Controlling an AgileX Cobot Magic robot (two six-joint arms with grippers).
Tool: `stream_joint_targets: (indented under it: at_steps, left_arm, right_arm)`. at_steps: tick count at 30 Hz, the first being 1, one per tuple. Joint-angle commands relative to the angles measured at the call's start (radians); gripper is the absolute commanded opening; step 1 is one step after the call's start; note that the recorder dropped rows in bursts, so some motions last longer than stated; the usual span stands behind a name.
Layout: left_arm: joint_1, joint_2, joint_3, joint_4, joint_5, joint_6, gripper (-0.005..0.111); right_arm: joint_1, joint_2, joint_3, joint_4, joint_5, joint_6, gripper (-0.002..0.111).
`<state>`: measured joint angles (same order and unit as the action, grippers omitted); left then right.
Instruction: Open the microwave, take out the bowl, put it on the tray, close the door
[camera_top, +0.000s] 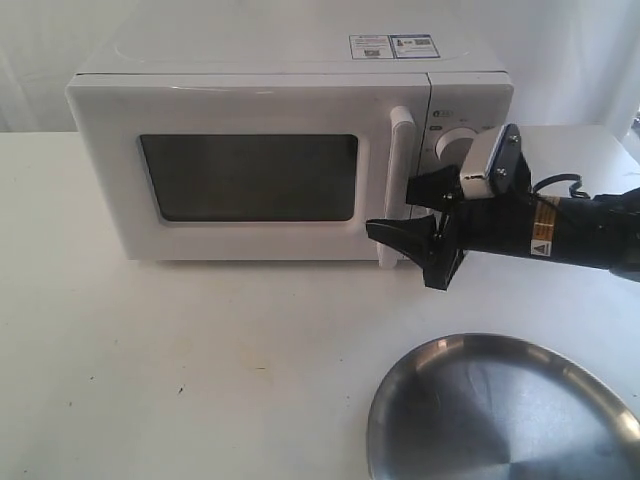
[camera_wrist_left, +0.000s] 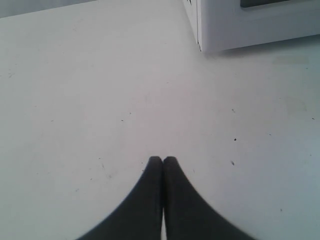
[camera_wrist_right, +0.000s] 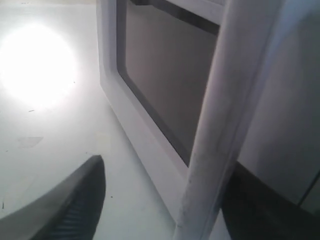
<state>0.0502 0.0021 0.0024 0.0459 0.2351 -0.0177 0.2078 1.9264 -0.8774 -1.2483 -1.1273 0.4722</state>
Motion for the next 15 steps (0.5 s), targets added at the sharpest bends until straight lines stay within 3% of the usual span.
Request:
stream_joint_targets:
  at_steps: [1, 8, 15]
  left_arm:
    - [-0.004, -0.002, -0.002, -0.008, -0.001, -0.004, 0.000]
    - [-0.004, -0.002, -0.002, -0.008, -0.001, -0.004, 0.000]
    - [-0.004, -0.002, -0.002, -0.008, -0.001, -0.004, 0.000]
  right_arm:
    - [0.074, 0.010, -0.011, 0.027, 0.055, -0.089, 0.051]
    - [0.076, 0.010, -0.011, 0.067, 0.062, -0.118, 0.003]
    - [0.076, 0.010, -0.011, 0.000, 0.010, -0.110, 0.000]
